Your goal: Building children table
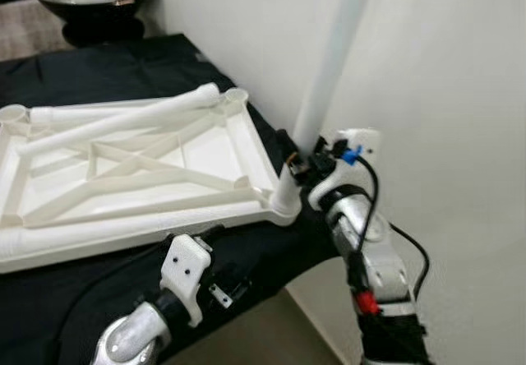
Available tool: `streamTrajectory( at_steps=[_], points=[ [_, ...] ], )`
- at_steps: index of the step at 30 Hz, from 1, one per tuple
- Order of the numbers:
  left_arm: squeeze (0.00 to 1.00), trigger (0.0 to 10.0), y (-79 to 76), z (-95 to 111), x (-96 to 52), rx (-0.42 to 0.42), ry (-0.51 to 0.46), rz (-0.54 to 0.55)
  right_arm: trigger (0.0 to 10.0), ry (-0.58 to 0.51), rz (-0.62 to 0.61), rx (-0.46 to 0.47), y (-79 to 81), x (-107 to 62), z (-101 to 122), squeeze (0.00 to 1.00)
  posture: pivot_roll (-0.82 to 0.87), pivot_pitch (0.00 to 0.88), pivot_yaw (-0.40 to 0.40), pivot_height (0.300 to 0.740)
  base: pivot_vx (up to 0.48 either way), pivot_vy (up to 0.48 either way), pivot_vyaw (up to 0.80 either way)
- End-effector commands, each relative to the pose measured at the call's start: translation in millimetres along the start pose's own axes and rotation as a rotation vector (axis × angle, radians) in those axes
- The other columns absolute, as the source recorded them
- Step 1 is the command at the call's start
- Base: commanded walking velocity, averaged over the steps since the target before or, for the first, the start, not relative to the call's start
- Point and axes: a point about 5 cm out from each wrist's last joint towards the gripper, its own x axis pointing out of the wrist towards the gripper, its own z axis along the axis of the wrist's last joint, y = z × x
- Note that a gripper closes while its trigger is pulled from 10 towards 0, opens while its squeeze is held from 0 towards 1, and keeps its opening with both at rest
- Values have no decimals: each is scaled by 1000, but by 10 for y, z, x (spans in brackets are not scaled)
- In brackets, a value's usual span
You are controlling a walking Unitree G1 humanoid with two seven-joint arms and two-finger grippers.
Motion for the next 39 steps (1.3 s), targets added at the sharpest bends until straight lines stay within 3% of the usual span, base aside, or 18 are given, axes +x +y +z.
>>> streamTrajectory(
  at_steps=[1,2,5,6,7,8,9,10,11,12,14,18,25,26,28,29,33,39],
  points=[
    [0,10000,-16,-14,8,-6,-2,6,0,238,40,-21,19,-72,-461,0,-4,80,-129,740,0,0,0],
    [0,10000,-17,-10,3,-3,-3,11,10000,238,70,-6,20,-49,-446,0,-3,85,-125,740,0,0,0],
    [0,10000,-17,-6,-8,0,-4,16,10000,225,115,14,39,-48,-363,0,2,92,-123,740,0,0,0],
    [0,10000,-18,-10,-24,0,-7,15,10000,206,148,30,106,-79,-283,204,6,101,-117,740,0,0,0],
    [0,10000,-21,-12,-37,-2,-9,13,10000,185,179,37,143,-104,-216,929,7,104,-116,740,0,0,0],
    [0,10000,-21,-12,-37,-2,-9,13,10000,185,179,37,143,-104,-216,929,7,104,-116,740,0,0,0],
    [0,10000,-31,-10,-52,-4,-9,8,10000,155,269,88,151,-118,-151,1000,10,113,-112,740,0,0,0],
    [0,10000,-31,-10,-52,-4,-9,8,10000,155,269,88,151,-118,-151,1000,10,113,-112,740,0,0,0],
    [0,10000,-57,7,-88,-10,-13,-4,10000,73,389,82,-76,-77,-15,1000,21,141,-100,740,0,0,0],
    [0,10000,-57,7,-88,-10,-13,-4,10000,73,389,82,-76,-77,-15,1000,21,141,-100,740,0,0,0],
    [0,10000,-83,27,-122,-14,-14,-13,10000,21,470,56,-321,-32,112,1000,36,161,-102,740,0,0,0],
    [0,10000,-119,66,-175,-14,-16,-16,10000,4,622,-4,-525,16,269,1000,64,193,-103,740,0,0,0],
    [0,10000,-151,106,-229,-18,-14,-22,10000,39,767,-74,-655,95,416,1000,91,221,-103,740,0,0,0],
    [0,10000,-162,124,-250,-20,-14,-25,10000,59,845,-91,-680,117,477,137,106,246,-105,740,0,0,0],
    [0,10000,-162,124,-250,-20,-14,-25,10000,59,845,-91,-680,117,477,137,106,246,-105,740,0,0,0],
    [0,10000,-176,145,-271,-24,-13,-27,10000,64,916,-101,-710,154,570,0,116,262,-109,740,0,0,0],
    [0,10000,-214,212,-331,-33,-17,-29,10000,12,1024,-82,-822,250,862,0,131,302,-113,740,0,0,0],
    [0,10000,-236,247,-365,-38,-17,-30,9843,-37,1095,-50,-904,243,1054,0,134,320,-110,740,0,0,0]
  ],
)
